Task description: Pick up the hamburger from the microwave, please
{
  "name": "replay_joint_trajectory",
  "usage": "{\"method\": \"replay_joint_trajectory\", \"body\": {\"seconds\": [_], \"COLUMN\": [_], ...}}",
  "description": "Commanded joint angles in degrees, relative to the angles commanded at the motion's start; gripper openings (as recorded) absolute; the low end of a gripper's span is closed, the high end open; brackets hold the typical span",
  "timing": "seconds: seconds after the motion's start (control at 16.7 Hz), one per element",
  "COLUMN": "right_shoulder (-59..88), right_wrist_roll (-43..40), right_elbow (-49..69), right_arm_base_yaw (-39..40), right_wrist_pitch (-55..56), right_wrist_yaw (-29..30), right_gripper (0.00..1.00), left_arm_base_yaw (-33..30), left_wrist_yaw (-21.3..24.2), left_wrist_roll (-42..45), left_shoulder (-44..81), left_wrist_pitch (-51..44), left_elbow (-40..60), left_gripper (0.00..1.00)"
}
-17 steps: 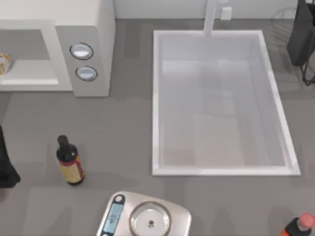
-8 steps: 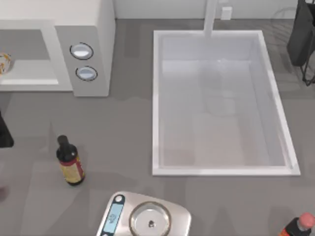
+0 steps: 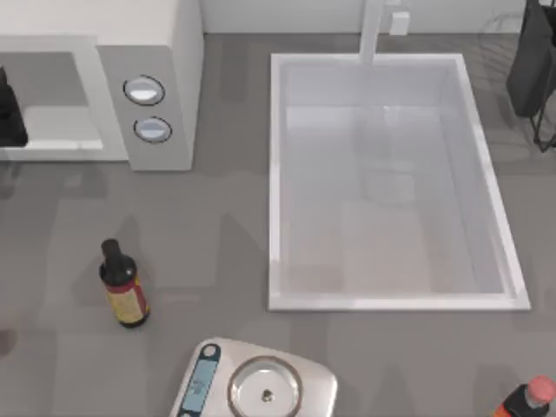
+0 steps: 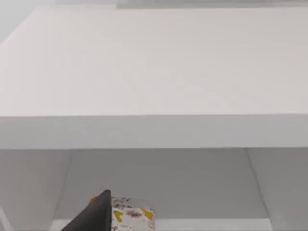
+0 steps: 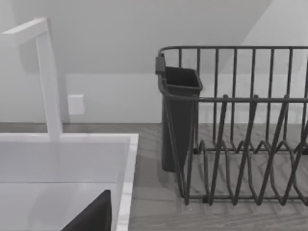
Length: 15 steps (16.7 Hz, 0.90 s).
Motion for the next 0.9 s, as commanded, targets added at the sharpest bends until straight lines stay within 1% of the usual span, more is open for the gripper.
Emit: {"method": "replay_joint_trajectory", "body": {"seconds": [0.3,0.54,0.72,0.9], "right_shoulder": [0.0,0.0,0.0,0.0], "right_wrist_roll": [0.0,0.0,0.0,0.0], "right_elbow": [0.0,0.0,0.0,0.0], "right_arm_base_yaw": [0.0,0.0,0.0,0.0], "right_wrist_pitch": [0.0,0.0,0.0,0.0], "right_wrist_yaw": [0.0,0.0,0.0,0.0], "right_gripper": [1.00,1.00,1.00,1.00], "left_arm_base_yaw": [2.8,4.7,5.8,6.5], "left_wrist_yaw": [3.1,5.3,6.5,7.2], "left_wrist_roll": [1.2,2.1,2.5,2.8], "left_shoulder": [29.0,48.8,60.1,67.2], "left_wrist_pitch": [12.7,21.4,26.4,29.5], "left_elbow": [12.1,20.4,25.0,27.8], "left_gripper": [1.00,1.00,1.00,1.00]}}
